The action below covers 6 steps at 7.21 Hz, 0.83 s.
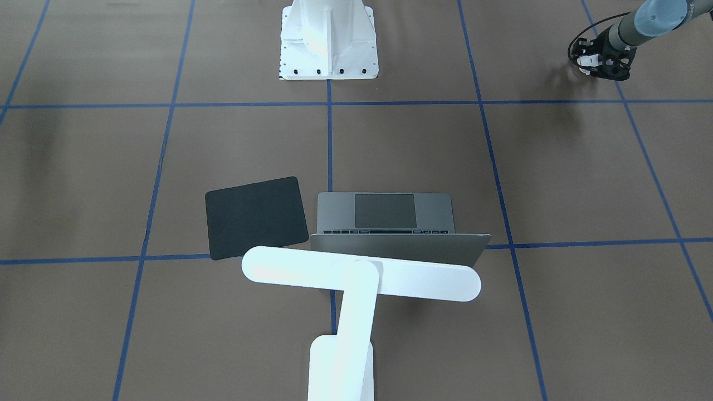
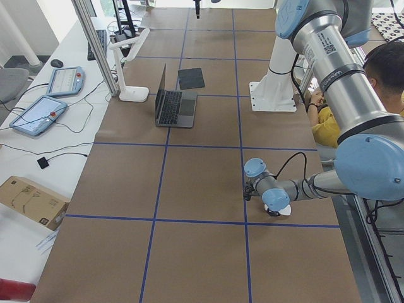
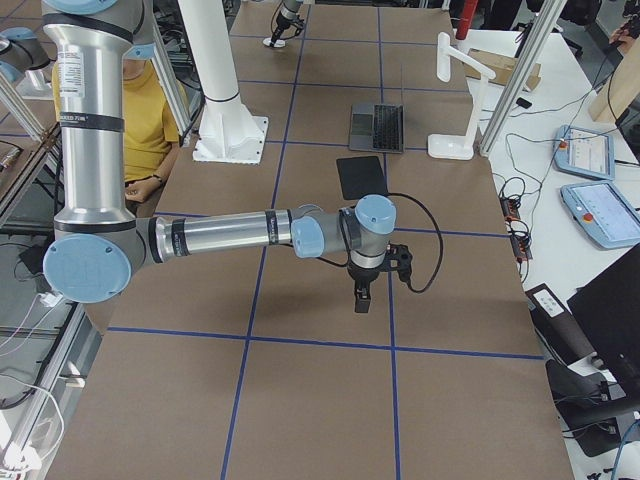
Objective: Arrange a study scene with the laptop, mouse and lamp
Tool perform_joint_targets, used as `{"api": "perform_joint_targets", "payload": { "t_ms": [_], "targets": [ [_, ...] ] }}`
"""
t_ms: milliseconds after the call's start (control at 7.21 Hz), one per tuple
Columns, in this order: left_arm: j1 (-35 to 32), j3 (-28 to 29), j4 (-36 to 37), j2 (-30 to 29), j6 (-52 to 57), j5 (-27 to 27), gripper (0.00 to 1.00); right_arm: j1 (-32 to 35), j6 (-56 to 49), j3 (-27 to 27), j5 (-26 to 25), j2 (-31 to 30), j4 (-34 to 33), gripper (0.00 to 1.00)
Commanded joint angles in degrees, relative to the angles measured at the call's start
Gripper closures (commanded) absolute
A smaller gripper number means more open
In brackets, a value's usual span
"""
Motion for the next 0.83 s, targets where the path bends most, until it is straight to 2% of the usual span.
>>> {"api": "perform_joint_targets", "payload": {
  "t_ms": [0, 139, 693],
  "targets": [
    [-0.1, -0.1, -4.1, 0.7, -2.0, -0.5, 0.61, 0.0, 0.0, 0.0, 0.0, 0.1, 0.0, 0.00],
    [-0.2, -1.1, -5.0, 0.8, -3.3, -0.8, 0.61, 0.0, 0.0, 0.0, 0.0, 0.1, 0.0, 0.00],
    [-0.6, -14.6, -4.8, 1.5, -14.4, -6.1, 0.61, 0.0, 0.0, 0.0, 0.0, 0.1, 0.1, 0.00]
  ]
}}
